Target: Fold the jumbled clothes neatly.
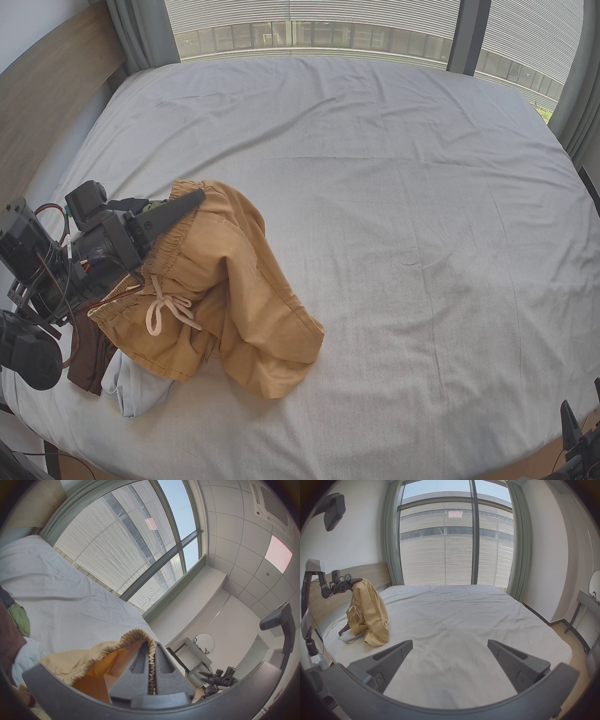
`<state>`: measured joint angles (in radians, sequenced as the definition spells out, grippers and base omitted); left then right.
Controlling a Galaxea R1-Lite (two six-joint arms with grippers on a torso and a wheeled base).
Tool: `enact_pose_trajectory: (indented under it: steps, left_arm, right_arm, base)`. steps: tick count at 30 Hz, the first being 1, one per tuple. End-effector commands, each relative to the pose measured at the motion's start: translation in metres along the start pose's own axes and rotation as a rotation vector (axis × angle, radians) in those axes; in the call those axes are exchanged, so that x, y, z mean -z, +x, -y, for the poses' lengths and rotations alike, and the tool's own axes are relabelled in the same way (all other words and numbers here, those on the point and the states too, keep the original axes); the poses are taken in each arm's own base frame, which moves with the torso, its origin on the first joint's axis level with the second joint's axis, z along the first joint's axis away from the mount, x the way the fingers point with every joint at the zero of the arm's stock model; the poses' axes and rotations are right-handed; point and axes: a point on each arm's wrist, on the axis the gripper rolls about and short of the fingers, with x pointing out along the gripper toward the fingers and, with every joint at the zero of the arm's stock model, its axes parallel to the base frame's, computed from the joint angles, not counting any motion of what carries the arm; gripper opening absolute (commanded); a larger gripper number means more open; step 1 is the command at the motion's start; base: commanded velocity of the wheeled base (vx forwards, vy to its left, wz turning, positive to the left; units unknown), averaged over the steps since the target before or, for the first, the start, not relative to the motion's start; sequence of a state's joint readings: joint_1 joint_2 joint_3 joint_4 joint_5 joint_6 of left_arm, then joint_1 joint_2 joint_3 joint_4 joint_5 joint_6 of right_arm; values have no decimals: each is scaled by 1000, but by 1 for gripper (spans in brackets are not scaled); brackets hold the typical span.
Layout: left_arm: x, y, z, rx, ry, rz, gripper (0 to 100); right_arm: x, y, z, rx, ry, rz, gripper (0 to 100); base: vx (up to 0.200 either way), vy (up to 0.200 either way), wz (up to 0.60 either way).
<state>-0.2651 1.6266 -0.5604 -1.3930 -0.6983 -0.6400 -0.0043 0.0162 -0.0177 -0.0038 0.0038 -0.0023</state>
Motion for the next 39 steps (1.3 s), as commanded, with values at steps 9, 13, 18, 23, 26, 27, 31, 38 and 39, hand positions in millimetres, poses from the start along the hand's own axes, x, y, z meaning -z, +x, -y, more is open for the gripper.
enact_pose_trajectory:
  steps: [9,13,18,23,26,27,31,38,39]
  left_arm:
    - [5,41,0,7,-12,61,0]
    - [9,49,2,34,-20,51,0]
    - [4,58,6,84,-48,58,0]
    - [3,63,13,109,-48,63,0]
    - [-6,68,17,127,-26,96,0]
    - [-11,69,18,136,-20,108,0]
    - [-13,73,25,161,-14,118,0]
    - [-18,88,42,234,-22,138,0]
    - [-22,89,45,245,-25,153,0]
  right_arm:
    - [5,0,0,0,-1,-1,100]
    - [5,0,0,0,-1,-1,100]
    - [5,0,0,0,-1,-1,100]
    - [5,0,0,1,-1,-1,100]
    - [5,0,0,1,-1,-1,100]
    - [5,0,0,1,-1,-1,100]
    - [5,0,0,1,-1,-1,100]
    - [5,0,0,1,-2,-1,100]
    - [5,0,0,1,-1,-1,100]
  base:
    - [0,0,0]
    - [0,0,0]
    - [0,0,0]
    - [0,0,0]
    - [0,0,0]
    - [0,0,0]
    - [0,0,0]
    - [0,0,0]
    - [0,0,0]
